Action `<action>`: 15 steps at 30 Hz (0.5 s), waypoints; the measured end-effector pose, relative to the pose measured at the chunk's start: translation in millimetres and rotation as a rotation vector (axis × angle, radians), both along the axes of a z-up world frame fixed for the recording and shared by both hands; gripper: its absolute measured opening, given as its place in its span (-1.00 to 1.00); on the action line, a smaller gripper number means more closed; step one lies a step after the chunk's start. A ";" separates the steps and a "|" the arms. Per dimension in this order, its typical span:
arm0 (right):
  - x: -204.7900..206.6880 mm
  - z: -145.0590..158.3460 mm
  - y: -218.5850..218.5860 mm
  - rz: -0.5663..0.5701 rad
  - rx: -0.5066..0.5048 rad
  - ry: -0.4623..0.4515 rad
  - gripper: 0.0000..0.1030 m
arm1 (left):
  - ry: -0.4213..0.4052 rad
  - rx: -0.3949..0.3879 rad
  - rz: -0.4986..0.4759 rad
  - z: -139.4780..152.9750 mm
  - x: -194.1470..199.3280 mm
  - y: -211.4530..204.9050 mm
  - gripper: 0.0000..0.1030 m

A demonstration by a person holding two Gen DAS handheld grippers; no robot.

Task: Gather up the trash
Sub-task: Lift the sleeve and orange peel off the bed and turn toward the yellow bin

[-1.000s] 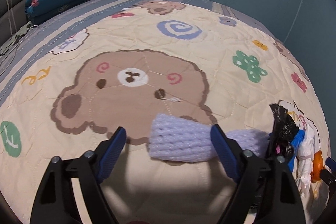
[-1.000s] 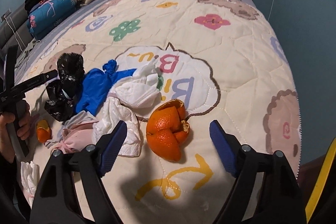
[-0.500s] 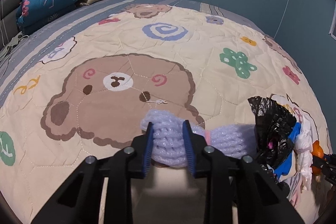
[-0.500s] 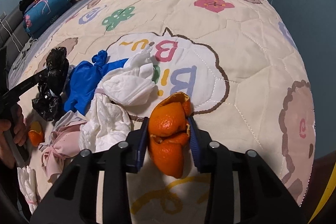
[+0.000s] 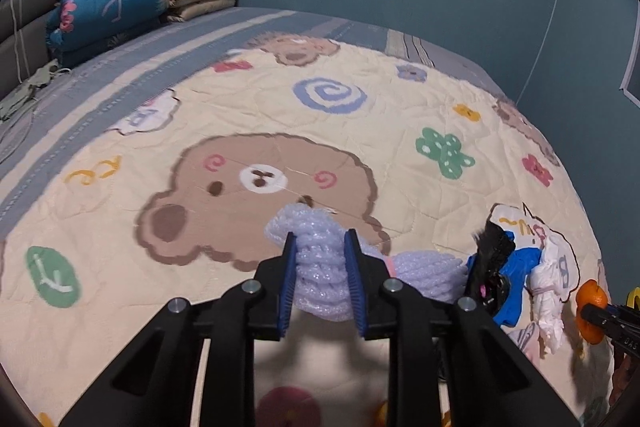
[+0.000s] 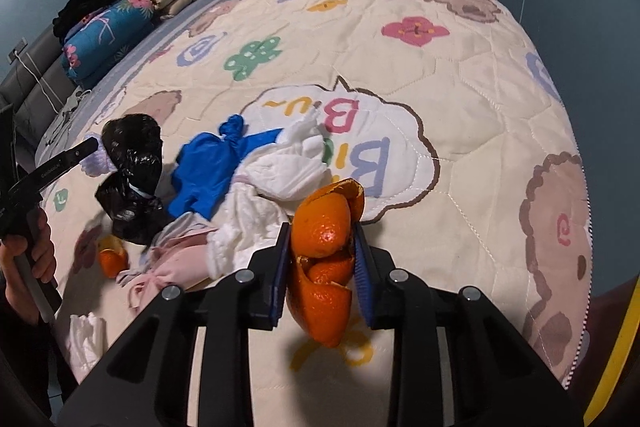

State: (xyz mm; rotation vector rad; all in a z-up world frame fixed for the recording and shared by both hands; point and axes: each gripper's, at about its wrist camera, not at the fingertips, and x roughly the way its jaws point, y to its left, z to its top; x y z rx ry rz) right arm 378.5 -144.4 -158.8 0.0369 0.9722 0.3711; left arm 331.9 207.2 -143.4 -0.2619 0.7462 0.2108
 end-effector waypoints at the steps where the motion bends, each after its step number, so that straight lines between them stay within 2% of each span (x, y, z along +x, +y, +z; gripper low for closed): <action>1: -2.6 3.2 0.0 0.000 0.002 -0.006 -0.47 | -0.004 0.001 0.007 2.7 -3.4 2.8 -0.57; 15: -53.6 54.8 -2.1 0.023 0.015 -0.093 -0.47 | -0.081 -0.025 0.100 48.1 -65.6 45.4 -0.58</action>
